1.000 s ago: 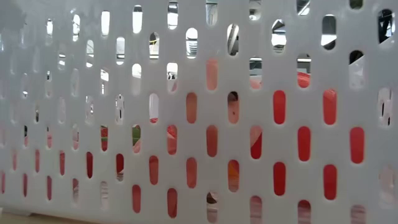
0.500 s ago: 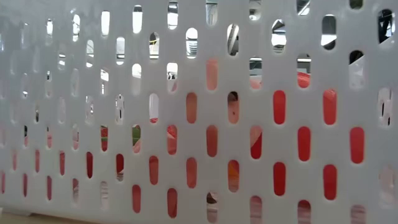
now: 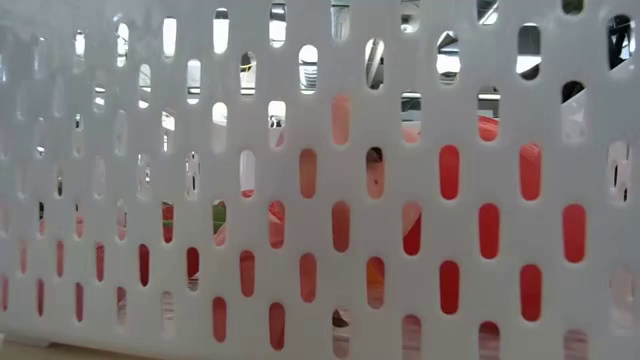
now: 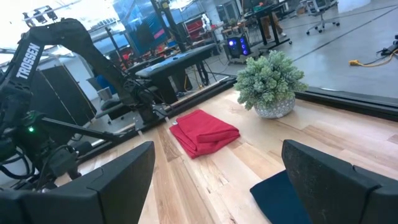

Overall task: Pick and placing Produce into tupperware
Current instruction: Put the blueberry into the white bin

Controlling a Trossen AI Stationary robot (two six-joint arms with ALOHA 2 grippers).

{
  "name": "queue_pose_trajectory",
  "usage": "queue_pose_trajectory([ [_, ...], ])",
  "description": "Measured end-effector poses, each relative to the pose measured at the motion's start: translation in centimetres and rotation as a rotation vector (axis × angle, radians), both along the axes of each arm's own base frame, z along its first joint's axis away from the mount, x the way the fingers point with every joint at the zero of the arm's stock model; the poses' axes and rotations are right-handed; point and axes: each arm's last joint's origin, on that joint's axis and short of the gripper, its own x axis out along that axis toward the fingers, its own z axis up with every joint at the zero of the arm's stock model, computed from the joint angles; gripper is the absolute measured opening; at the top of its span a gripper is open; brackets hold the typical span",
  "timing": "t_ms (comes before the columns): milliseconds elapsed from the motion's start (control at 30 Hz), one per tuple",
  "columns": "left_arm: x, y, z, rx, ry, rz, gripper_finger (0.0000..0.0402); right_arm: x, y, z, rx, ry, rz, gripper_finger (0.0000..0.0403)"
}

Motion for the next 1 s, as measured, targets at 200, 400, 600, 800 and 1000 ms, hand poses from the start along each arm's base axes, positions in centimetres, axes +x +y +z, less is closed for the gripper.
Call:
queue_pose_trajectory([
  [200,0.0,0.0,0.0,-0.008,0.01,0.017,0.0117,0.0,0.0,0.0,0.0,0.001,0.0,0.0374],
  [400,0.0,0.0,0.0,-0.011,0.013,0.019,0.0073,0.0,0.0,0.0,0.0,0.0,0.0,0.0374],
  [600,-0.1,0.0,0.1,-0.019,0.021,0.019,0.0043,0.0,0.0,0.0,0.0,0.0,0.0,0.0374],
  [800,0.0,-0.2,0.3,-0.043,0.038,0.011,0.0044,0.0,0.0,0.0,0.0,0.001,0.0,0.0374],
  [1000,0.7,-0.1,1.6,-0.075,0.077,-0.024,0.0047,0.0,0.0,0.0,0.0,0.0,0.0,0.0374],
])
